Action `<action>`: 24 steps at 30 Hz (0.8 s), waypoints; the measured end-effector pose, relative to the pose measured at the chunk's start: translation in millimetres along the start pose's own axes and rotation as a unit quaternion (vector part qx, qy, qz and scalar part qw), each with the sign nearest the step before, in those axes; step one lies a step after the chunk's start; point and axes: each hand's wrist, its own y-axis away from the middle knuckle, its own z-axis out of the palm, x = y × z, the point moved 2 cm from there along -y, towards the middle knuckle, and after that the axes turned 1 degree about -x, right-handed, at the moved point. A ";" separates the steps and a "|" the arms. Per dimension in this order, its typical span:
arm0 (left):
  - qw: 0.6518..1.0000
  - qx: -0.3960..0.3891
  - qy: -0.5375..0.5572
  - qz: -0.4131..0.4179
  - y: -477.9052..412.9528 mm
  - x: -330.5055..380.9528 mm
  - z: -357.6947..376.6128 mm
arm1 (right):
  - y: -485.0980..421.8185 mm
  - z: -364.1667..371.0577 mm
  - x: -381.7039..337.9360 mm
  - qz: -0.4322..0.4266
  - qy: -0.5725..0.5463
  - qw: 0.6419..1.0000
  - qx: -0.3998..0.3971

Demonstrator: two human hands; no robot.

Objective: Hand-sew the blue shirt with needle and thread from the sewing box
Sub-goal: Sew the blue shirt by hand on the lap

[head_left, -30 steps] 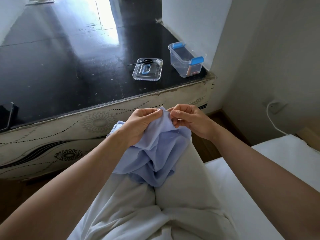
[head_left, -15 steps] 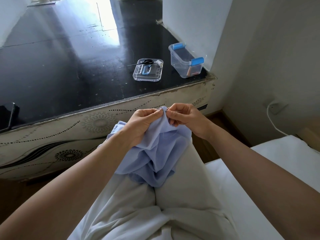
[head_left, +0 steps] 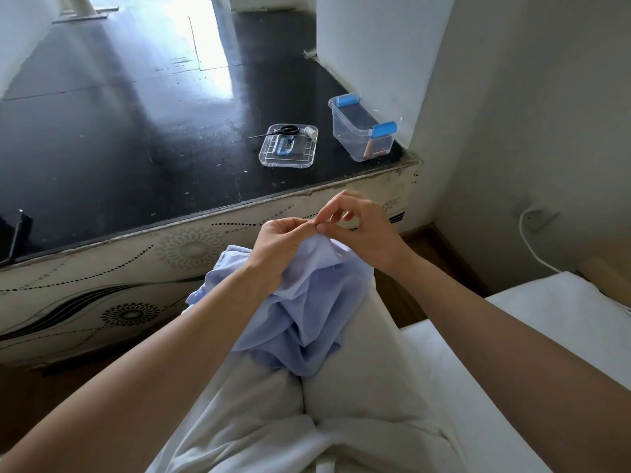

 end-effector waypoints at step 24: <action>0.990 -0.100 0.060 -0.083 -0.6 -10.0 -14.9 | 6.5 8.0 -13.0 -0.076 0.038 0.996 -0.029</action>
